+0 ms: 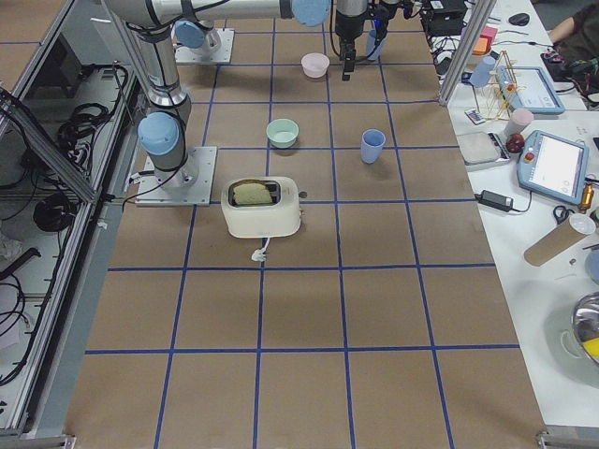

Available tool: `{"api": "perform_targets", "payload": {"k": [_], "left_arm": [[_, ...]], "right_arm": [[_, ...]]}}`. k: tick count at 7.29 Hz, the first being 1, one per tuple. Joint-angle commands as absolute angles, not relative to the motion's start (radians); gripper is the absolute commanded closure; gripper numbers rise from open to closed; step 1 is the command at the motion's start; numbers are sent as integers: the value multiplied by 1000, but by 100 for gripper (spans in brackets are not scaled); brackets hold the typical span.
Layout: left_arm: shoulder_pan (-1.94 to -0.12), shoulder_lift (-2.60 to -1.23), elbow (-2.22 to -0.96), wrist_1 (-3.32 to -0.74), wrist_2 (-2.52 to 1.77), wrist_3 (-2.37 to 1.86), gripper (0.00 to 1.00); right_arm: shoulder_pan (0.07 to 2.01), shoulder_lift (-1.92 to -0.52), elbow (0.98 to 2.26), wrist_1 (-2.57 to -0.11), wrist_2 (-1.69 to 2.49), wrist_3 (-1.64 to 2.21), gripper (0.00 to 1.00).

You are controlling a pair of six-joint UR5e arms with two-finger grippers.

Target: Stack blue cups with both arms

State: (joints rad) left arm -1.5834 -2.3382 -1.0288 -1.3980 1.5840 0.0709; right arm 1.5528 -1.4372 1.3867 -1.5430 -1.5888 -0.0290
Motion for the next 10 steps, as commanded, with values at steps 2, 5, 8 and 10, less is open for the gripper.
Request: {"api": "perform_targets", "payload": {"k": [2, 5, 8, 10], "left_arm": [[-1702, -2274, -1029, -1430, 1569, -44, 100], [-1872, -2220, -1124, -1470, 1502, -361, 100], [-1994, -2183, -1259, -1460, 1486, -433, 100], [-1997, -2168, -1377, -1355, 1488, -436, 100]], "right_arm": [[1549, -1437, 1387, -1537, -1598, -28, 0], [1551, -1437, 1387, -1539, -1600, -29, 0], [1534, -1436, 1387, -1539, -1600, -40, 0], [1528, -1436, 1387, -1549, -1598, -40, 0]]}}
